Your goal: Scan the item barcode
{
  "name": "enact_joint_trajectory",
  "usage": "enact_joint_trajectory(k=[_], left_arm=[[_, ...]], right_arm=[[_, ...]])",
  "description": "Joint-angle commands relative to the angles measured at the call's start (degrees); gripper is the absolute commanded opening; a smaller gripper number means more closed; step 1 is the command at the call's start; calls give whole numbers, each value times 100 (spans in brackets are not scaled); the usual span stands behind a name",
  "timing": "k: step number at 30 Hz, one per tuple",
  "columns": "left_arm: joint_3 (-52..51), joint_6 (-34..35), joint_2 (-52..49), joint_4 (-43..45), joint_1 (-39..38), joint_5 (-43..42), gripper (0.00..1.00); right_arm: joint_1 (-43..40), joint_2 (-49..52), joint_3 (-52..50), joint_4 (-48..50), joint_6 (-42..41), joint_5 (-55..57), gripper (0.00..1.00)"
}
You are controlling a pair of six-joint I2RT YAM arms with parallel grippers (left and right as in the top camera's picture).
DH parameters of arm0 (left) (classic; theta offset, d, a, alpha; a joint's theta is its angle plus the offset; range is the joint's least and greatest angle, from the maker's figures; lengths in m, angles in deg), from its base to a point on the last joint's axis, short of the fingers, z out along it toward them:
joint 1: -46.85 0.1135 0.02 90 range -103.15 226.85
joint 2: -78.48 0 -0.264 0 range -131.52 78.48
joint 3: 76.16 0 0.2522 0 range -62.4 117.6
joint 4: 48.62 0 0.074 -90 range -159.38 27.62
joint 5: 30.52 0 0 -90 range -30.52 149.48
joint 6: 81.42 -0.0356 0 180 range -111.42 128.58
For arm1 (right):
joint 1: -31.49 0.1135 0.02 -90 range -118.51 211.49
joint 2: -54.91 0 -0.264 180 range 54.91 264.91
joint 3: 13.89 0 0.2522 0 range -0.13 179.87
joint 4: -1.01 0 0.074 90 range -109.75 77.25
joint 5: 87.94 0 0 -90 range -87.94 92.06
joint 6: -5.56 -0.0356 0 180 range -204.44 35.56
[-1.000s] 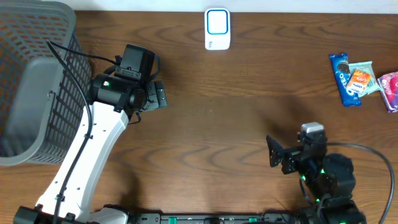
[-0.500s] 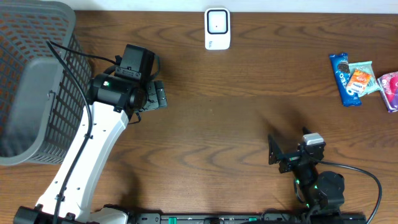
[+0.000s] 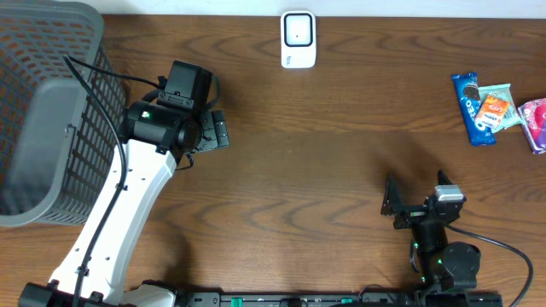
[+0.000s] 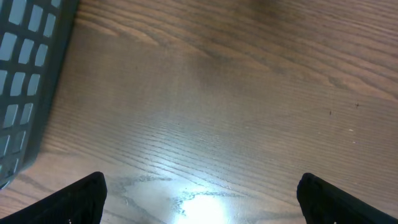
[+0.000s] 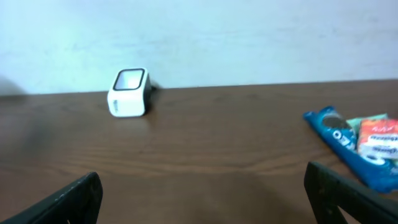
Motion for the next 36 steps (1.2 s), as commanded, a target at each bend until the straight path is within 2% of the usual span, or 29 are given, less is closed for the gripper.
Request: enact_joint_trajectory(k=[1,19,25,36], left_arm=[[26,28,4,-22,17,52,98],[26,28,4,-24,17,52,98],[26,28,4,-22,17,52,98],[26,28,4,-24,17,52,98]], right_arm=[[-61,-37,-101,-35,511,59,99],[-243,-37,-98,-85,656,162,99],[-243,-37,-98,-85,332,144,99],[-243,-35,-98,-63,293,146,99]])
